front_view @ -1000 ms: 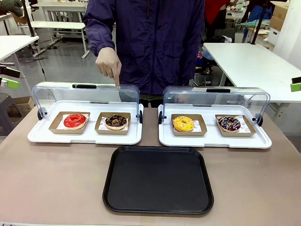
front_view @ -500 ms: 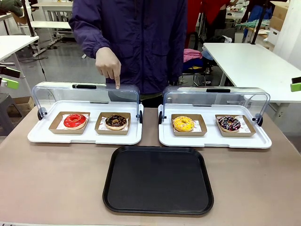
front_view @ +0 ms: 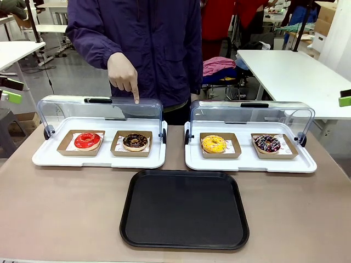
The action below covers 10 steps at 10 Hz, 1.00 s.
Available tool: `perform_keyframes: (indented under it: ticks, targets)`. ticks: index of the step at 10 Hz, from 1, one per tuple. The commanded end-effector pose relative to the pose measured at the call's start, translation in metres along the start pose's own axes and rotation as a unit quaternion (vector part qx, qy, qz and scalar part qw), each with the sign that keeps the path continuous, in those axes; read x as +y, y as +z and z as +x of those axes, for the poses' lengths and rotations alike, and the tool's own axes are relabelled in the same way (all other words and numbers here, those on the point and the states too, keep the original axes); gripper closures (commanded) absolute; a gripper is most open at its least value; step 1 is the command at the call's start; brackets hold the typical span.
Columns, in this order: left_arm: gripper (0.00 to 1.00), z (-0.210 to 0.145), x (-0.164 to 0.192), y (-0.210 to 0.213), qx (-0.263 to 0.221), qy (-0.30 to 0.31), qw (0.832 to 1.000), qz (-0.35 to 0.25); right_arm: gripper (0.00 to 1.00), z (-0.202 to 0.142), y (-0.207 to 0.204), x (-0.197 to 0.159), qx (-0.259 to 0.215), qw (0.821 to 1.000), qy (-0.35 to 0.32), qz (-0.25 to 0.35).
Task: Move the second donut from the left to the tray.
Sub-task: Pick up the Paper togo box containing the Donut indicated by the person and place it on the Handle tray.
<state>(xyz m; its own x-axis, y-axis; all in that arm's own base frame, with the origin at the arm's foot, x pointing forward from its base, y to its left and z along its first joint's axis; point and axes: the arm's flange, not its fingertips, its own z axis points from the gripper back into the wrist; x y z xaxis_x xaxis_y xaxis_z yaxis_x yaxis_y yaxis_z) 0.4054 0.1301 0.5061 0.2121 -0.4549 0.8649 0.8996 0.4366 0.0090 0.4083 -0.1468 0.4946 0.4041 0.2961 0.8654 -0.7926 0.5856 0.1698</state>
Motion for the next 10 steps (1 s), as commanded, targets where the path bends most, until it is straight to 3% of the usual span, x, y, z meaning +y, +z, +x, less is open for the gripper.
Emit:
perform_keyframes:
  ticks: [1,4,5,7,8,10]
  targets:
    - [0.00,0.002,-0.001,0.000,-0.005,-0.002,1.000,-0.002,0.00,0.001,0.000,0.000,-0.003,1.000,0.002,0.001]
    - [0.00,0.000,0.000,0.000,0.000,0.000,1.000,0.000,0.00,0.001,0.000,0.000,-0.003,1.000,0.002,0.001]
    - [0.00,0.014,-0.003,0.003,0.035,-0.025,0.999,0.015,0.00,0.001,0.000,0.000,-0.003,1.000,0.002,0.001]
    - [0.00,0.053,-0.009,-0.013,0.105,-0.072,0.992,-0.010,0.00,0.001,0.000,0.000,-0.003,1.000,0.002,0.001]
    - [0.00,0.066,-0.012,-0.024,0.152,-0.096,0.984,-0.012,0.00,0.001,0.000,0.000,-0.003,1.000,0.002,0.001]
    - [0.00,0.096,-0.025,-0.084,0.244,-0.156,0.956,-0.049,0.00,0.001,0.000,0.000,-0.003,1.000,0.002,0.001]
